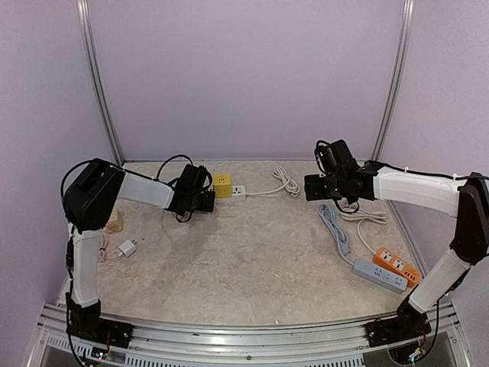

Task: Insert the plug
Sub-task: Move the socket to the center of the board.

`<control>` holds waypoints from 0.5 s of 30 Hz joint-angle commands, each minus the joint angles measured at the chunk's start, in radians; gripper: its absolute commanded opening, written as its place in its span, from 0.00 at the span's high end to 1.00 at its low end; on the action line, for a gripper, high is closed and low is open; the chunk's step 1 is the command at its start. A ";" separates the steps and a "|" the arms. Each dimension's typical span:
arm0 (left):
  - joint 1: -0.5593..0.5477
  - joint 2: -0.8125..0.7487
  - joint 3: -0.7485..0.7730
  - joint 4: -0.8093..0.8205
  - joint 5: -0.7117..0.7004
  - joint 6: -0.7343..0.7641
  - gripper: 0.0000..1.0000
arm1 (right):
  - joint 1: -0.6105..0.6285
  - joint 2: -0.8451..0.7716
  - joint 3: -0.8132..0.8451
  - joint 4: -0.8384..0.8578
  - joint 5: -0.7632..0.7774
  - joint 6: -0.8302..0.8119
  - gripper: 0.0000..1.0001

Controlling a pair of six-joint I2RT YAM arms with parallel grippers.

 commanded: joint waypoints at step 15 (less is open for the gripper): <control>0.037 -0.078 -0.014 -0.104 0.008 -0.218 0.29 | -0.013 -0.041 -0.001 -0.008 -0.006 0.022 0.30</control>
